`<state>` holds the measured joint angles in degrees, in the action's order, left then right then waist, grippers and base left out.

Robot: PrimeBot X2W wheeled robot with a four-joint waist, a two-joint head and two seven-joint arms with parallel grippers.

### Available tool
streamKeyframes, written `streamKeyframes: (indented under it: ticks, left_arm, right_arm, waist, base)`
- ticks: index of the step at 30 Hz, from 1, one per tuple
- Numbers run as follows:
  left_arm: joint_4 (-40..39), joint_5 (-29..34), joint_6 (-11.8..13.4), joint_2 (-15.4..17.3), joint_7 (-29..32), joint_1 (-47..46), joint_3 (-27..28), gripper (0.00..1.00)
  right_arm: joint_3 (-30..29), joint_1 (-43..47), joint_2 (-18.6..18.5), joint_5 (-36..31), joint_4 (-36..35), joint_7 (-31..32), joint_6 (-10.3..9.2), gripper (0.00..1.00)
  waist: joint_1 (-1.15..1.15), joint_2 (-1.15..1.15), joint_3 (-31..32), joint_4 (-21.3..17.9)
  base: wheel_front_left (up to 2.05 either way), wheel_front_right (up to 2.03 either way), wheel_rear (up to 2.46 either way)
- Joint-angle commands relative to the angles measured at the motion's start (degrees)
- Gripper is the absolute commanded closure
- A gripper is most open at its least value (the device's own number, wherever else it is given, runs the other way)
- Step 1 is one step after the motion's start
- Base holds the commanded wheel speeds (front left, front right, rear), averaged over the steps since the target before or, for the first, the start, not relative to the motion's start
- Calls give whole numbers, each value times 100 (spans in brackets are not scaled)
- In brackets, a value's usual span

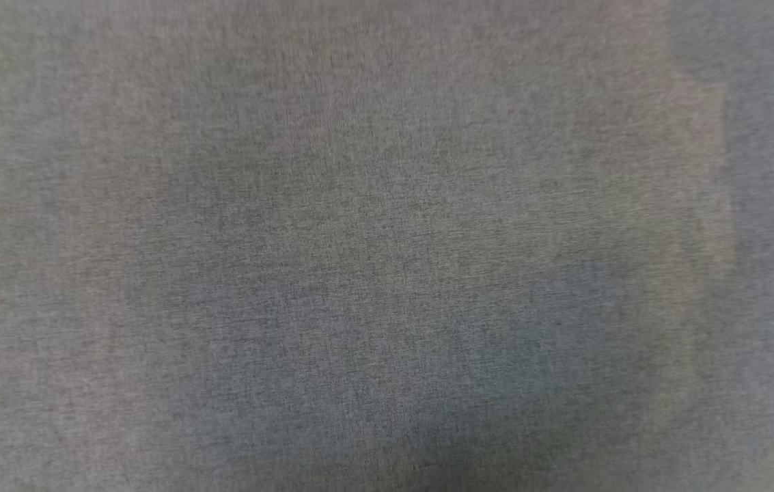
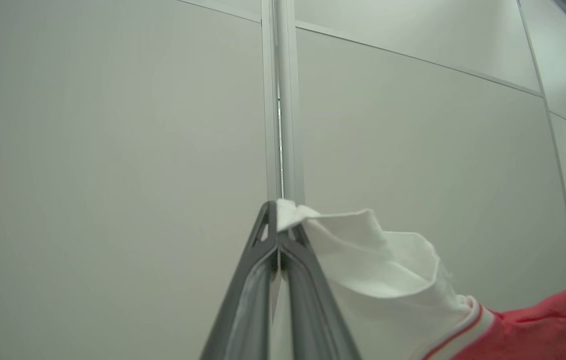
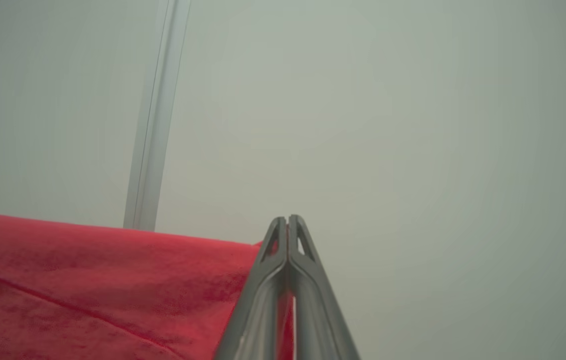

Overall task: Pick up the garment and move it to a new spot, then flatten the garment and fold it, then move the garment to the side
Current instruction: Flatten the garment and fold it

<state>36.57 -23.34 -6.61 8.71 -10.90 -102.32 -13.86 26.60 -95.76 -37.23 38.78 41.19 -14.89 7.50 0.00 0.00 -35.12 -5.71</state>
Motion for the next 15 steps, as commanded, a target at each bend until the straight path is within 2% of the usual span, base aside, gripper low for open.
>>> streamKeyframes:
  ticks: [1, 3, 5, 10, 11, 15]
  left_arm:
    - [78, -65, -42, 8, -131, -13, -27, 100]
    - [114, -212, -83, 50, -283, 180, -120, 100]
    - [-69, -514, -88, 133, -334, 607, -494, 100]
    - [-1278, -1680, -93, 865, -390, 2592, -1386, 100]
    - [-1278, -1680, -93, 865, -390, 2592, -1386, 100]
    - [-2498, -2214, -88, 1816, -408, 4720, -1911, 100]
  right_arm:
    - [-129, 69, 18, -119, -158, -35, -3, 100]
    - [-289, 402, 52, -253, -461, -33, -3, 100]
    - [-355, 843, 44, -272, -770, -34, -3, 100]
    - [-79, 2534, -152, 233, -1467, -37, -3, 100]
    - [-79, 2534, -152, 233, -1467, -37, -3, 100]
    - [385, 4108, -510, 969, -2073, -37, -3, 100]
  waist:
    - [0, 0, -437, 43]
    - [0, 0, -499, 94]
    - [0, 0, -474, 140]
    - [0, 0, -201, 247]
    - [0, 0, -201, 247]
    - [0, 0, 91, 299]
  base:
    - [0, 0, 0]
    - [0, 0, 0]
    - [0, 0, 0]
    - [0, 0, 0]
    - [0, 0, 0]
    - [0, 0, 0]
